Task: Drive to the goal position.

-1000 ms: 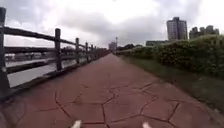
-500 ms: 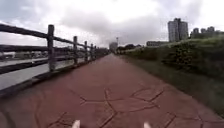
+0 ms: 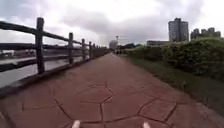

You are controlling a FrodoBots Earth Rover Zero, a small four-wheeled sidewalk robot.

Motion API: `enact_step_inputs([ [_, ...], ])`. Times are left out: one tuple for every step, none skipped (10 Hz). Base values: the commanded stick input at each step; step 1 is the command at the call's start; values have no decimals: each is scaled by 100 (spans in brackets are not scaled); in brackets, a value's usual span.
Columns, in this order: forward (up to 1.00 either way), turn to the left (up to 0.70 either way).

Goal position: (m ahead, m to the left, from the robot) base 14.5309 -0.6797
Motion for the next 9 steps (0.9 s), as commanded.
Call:
enact_step_inputs([
  [85, 8],
  [85, 8],
  [85, 8],
  [85, 8],
  [85, 8],
  [85, 8],
  [85, 8],
  [85, 8],
  [85, 8],
])
